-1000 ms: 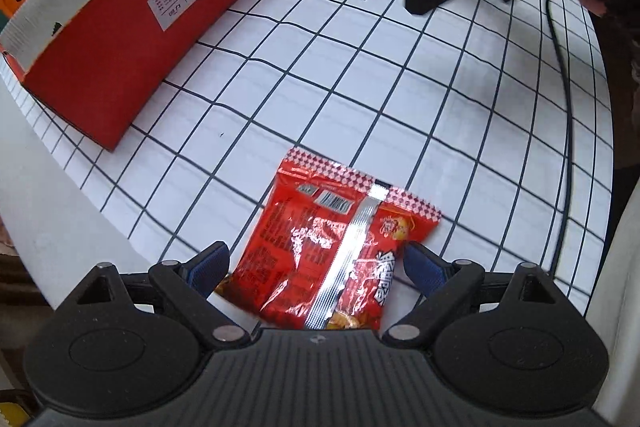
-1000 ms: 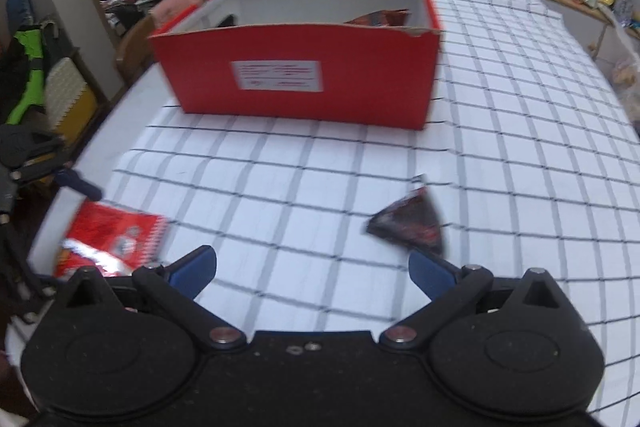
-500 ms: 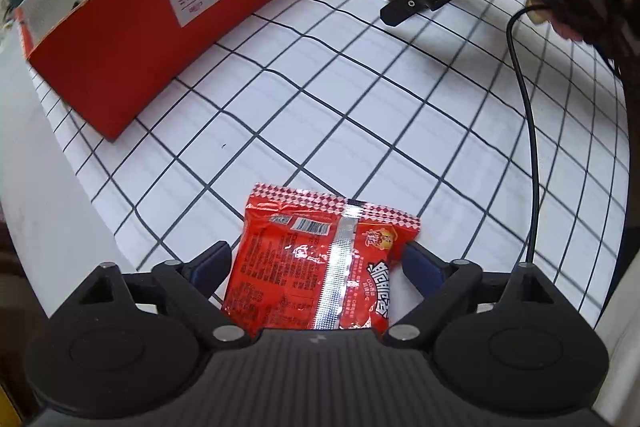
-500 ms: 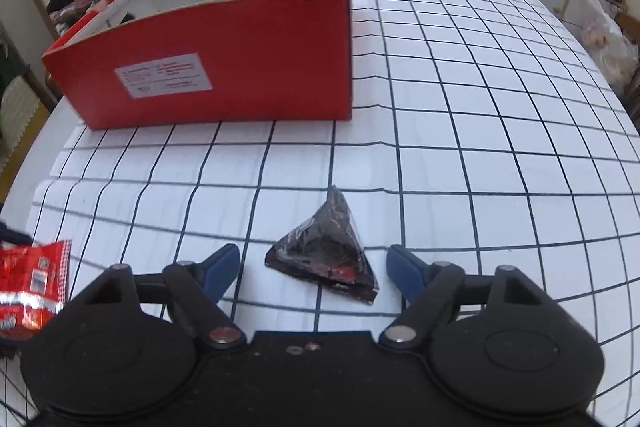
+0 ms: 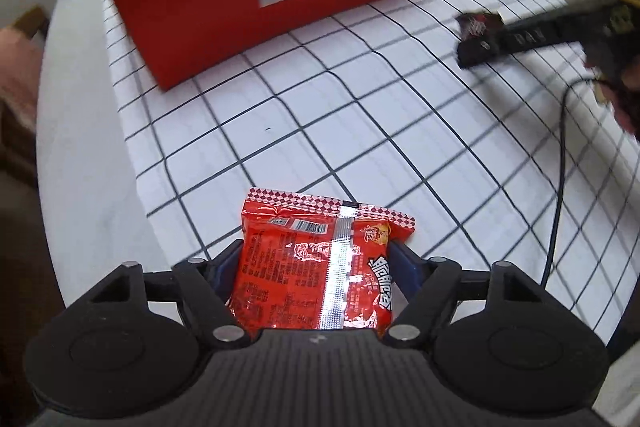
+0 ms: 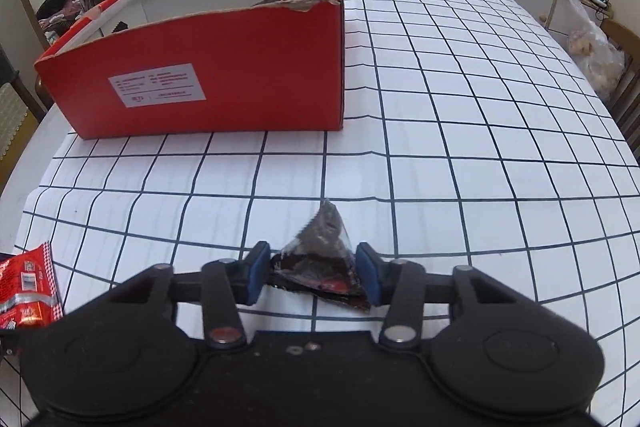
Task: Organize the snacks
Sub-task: 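Grasp the red snack bag with left tool while right tool grasps dark triangular packet, then carry red snack bag and dark triangular packet into the red box, open both tools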
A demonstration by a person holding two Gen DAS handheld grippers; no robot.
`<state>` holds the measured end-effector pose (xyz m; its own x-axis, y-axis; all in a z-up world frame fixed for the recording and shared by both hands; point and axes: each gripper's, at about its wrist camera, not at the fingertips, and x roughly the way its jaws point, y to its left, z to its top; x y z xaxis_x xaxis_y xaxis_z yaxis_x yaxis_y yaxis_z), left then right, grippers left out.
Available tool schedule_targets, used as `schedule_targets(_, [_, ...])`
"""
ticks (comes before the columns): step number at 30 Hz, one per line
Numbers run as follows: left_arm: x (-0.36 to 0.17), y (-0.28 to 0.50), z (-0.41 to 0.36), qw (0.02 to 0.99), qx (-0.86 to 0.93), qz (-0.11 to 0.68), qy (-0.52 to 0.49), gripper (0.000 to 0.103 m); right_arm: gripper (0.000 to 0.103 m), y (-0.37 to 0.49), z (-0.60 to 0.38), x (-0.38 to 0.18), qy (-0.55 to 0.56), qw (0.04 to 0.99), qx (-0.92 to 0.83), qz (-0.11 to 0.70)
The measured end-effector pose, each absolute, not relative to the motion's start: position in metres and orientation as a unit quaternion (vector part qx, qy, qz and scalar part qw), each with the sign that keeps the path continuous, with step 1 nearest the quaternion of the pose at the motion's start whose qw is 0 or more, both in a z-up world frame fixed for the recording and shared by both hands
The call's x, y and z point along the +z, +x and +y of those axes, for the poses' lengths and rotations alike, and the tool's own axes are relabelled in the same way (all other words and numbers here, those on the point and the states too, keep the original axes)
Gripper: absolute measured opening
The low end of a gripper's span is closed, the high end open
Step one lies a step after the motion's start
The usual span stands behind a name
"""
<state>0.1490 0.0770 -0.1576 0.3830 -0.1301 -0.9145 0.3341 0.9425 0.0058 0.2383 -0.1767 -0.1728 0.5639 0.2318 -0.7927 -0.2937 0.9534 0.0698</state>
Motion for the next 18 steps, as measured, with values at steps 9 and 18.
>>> schedule_targets(9, [-0.154, 0.145, 0.090, 0.838, -0.099, 0.535, 0.032, 0.075, 0.033, 0.228, -0.181, -0.166, -0.012, 0.885, 0.148, 0.441])
schedule_targets(18, [-0.148, 0.140, 0.103, 0.845, -0.076, 0.530, -0.005, 0.070, 0.033, 0.210, -0.180, -0.154, -0.001, 0.895, 0.154, 0.420])
